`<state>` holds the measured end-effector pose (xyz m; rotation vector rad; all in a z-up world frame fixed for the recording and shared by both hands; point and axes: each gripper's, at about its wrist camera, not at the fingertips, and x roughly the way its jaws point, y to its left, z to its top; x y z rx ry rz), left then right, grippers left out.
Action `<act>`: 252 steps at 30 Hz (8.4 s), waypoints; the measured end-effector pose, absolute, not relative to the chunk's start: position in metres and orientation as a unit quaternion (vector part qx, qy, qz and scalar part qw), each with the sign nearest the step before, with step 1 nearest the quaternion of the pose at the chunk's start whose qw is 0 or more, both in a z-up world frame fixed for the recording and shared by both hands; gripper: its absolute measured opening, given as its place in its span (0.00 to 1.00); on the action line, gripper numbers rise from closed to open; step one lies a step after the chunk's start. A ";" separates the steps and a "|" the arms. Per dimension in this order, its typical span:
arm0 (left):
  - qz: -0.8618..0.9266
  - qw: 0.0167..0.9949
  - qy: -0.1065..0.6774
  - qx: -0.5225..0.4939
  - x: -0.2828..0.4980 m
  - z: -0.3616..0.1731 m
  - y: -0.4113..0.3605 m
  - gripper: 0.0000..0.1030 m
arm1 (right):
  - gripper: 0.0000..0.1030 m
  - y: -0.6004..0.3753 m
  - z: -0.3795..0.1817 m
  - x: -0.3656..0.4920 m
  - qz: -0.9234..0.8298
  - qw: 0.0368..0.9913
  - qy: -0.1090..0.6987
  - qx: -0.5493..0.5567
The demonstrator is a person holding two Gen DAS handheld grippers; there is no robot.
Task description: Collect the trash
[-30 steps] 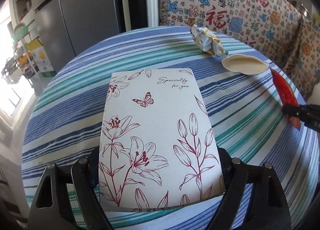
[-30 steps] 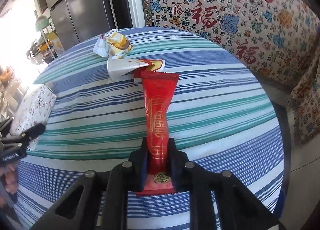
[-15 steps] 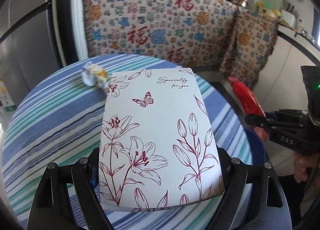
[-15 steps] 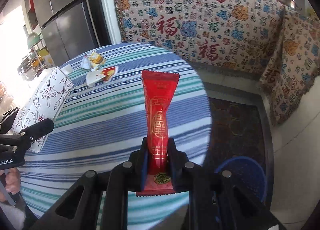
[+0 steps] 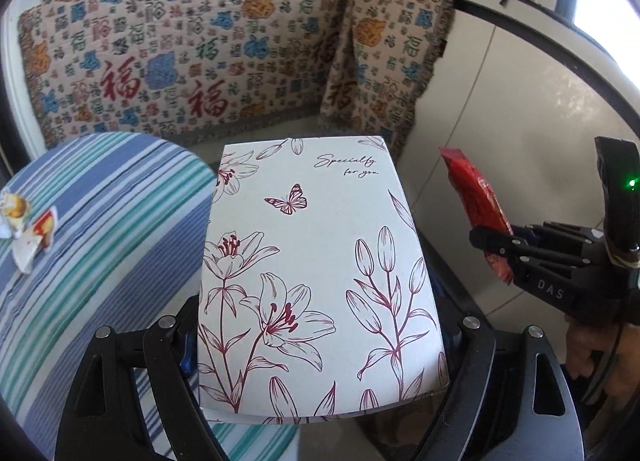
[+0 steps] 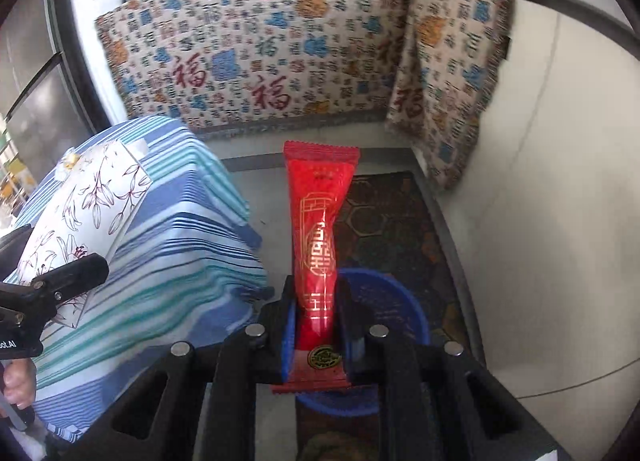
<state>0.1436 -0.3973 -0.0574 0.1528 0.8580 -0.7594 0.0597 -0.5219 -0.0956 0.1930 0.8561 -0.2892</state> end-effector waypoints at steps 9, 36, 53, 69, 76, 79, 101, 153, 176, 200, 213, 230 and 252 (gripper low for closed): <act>-0.393 0.809 0.429 0.085 0.146 -0.078 -0.454 0.83 | 0.18 -0.579 -0.130 0.044 -0.158 0.874 0.440 0.136; -0.392 0.805 0.439 0.079 0.158 -0.090 -0.495 0.90 | 0.57 -0.606 -0.140 0.041 -0.167 0.882 0.418 0.142; -0.248 0.871 0.423 0.035 0.154 -0.048 -0.260 0.94 | 0.57 -0.437 -0.117 0.105 -0.024 0.922 0.385 0.015; -0.057 0.901 0.431 -0.005 0.300 -0.111 -0.091 0.94 | 0.60 -0.225 -0.160 0.156 0.126 0.907 0.384 -0.118; -0.084 0.899 0.428 -0.045 0.375 -0.105 -0.110 0.96 | 0.62 -0.231 -0.162 0.159 0.136 0.907 0.389 -0.083; -0.077 0.894 0.441 -0.032 0.405 -0.115 -0.122 0.96 | 0.62 -0.232 -0.162 0.162 0.139 0.907 0.388 -0.081; -0.098 0.890 0.444 -0.016 0.231 -0.121 -0.057 0.51 | 0.65 -0.199 -0.135 0.251 0.139 0.907 0.395 0.041; -0.086 0.882 0.461 0.038 0.257 -0.136 -0.090 1.00 | 1.00 -0.242 -0.143 0.317 -0.034 0.902 0.428 0.049; -0.130 0.898 0.420 0.009 0.233 -0.120 -0.098 0.28 | 0.56 -0.275 -0.130 0.262 -0.037 0.923 0.381 0.038; -0.241 0.886 0.393 0.040 0.190 -0.073 -0.233 0.23 | 0.56 -0.363 -0.079 0.141 -0.032 0.941 0.333 0.057; -0.315 0.870 0.375 0.059 0.176 -0.040 -0.337 0.21 | 0.56 -0.449 -0.064 0.092 -0.081 0.940 0.321 0.085; -0.403 0.808 0.420 0.087 0.169 -0.079 -0.498 0.24 | 0.58 -0.574 -0.134 0.051 -0.123 0.895 0.424 0.072; -0.382 0.818 0.414 0.122 0.128 -0.073 -0.486 0.99 | 0.84 -0.597 -0.133 -0.005 -0.198 0.875 0.424 0.120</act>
